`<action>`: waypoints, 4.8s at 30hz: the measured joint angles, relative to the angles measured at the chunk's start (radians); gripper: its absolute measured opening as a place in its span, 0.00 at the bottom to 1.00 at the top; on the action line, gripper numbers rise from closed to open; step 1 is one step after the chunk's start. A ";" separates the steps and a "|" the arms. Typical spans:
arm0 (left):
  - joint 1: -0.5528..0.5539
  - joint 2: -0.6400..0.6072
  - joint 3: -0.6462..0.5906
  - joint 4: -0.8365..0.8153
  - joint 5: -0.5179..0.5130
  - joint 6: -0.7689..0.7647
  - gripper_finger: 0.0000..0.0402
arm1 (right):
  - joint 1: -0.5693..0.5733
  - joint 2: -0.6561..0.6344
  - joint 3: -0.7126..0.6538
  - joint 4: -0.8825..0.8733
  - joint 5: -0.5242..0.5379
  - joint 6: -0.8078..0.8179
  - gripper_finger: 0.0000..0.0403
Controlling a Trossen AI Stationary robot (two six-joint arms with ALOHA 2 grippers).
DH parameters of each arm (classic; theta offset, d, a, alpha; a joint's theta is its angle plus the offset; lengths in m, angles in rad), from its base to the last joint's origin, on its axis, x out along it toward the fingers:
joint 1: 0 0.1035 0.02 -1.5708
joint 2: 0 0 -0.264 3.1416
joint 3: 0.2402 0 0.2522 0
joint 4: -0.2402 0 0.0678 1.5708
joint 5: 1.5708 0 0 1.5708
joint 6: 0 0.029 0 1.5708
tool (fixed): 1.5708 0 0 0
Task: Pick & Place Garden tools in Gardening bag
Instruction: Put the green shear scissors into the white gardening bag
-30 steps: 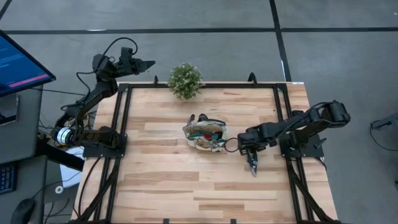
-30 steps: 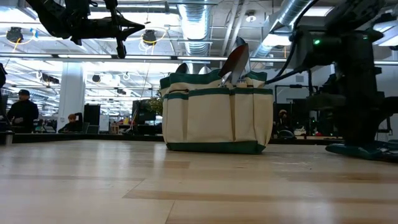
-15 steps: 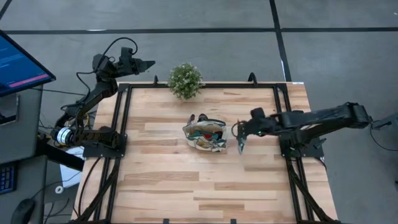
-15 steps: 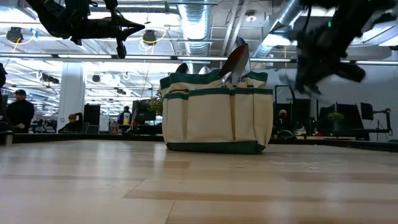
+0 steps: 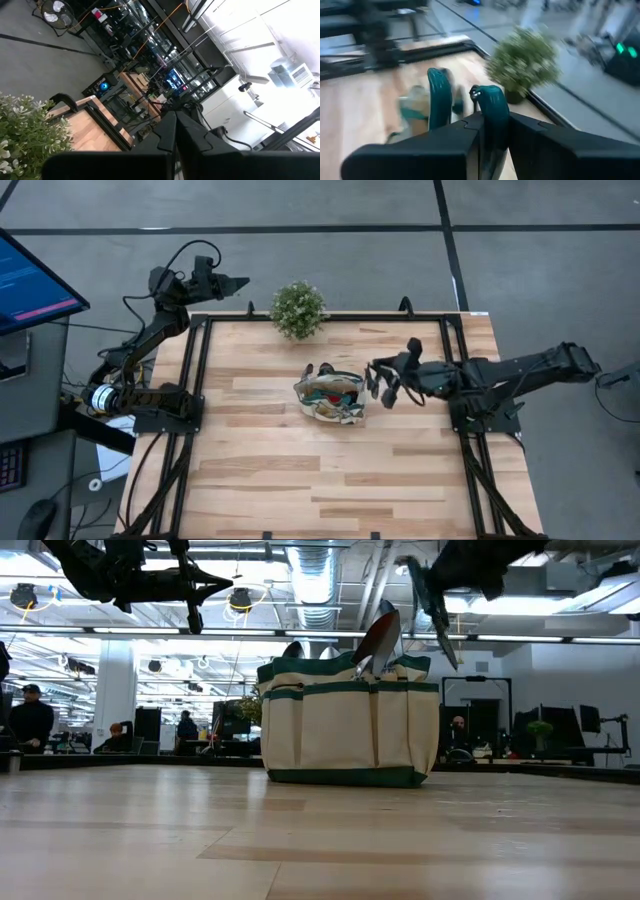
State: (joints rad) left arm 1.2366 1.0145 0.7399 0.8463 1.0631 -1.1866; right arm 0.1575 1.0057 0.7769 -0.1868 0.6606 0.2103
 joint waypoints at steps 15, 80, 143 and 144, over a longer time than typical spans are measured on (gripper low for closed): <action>0.000 0.000 0.000 0.000 -0.097 -0.007 0.02 | 0.111 -0.034 -0.177 0.360 -0.004 -0.147 0.12; 0.000 0.000 0.000 -0.001 -0.181 0.000 0.02 | 0.050 0.061 -0.240 0.617 -0.167 -0.296 0.12; 0.000 0.000 0.000 -0.001 -0.180 -0.008 0.02 | -0.069 0.357 -0.240 0.865 -0.184 -0.316 0.36; 0.000 0.000 0.000 -0.001 -0.180 -0.008 0.02 | -0.079 0.357 -0.240 0.868 -0.210 -0.315 0.36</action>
State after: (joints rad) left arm 1.2364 1.0145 0.7399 0.8455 0.8829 -1.1942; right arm 0.0789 1.3628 0.5369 0.6815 0.4507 -0.1047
